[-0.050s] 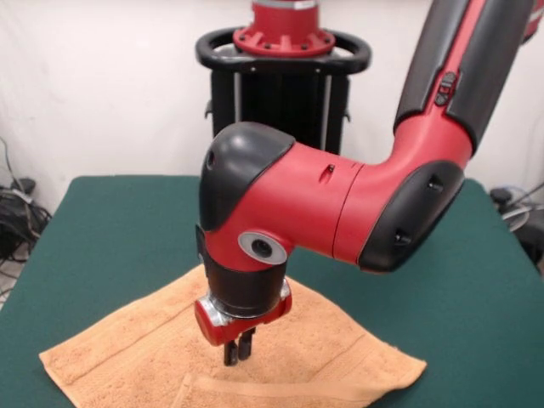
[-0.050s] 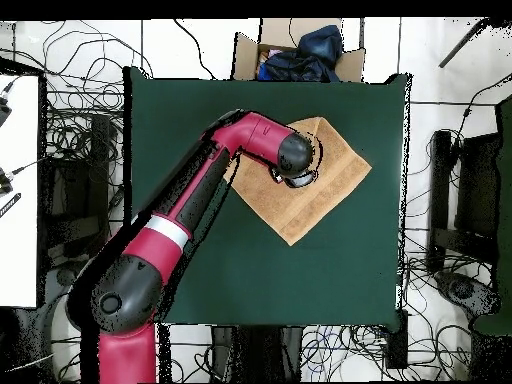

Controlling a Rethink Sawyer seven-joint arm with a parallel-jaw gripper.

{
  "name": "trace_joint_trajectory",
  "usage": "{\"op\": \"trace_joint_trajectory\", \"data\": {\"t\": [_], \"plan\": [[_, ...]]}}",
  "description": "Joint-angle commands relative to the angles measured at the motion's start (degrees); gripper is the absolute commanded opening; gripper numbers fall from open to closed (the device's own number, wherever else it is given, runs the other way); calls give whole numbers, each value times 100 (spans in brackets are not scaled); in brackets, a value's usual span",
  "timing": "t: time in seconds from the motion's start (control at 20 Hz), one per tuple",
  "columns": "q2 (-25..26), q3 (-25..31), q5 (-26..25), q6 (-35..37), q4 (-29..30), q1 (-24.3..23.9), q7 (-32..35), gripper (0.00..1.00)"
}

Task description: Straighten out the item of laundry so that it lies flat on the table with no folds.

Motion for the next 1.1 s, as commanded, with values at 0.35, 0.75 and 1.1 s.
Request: {"op": "trace_joint_trajectory", "data": {"t": [0.35,0.75,1.1], "plan": [[1178,542,268,242,-1129,-50,1141,0],[1354,324,-146,-740,-1210,-70,1313,0],[1408,325,-211,-787,-1142,-44,1216,0]]}}
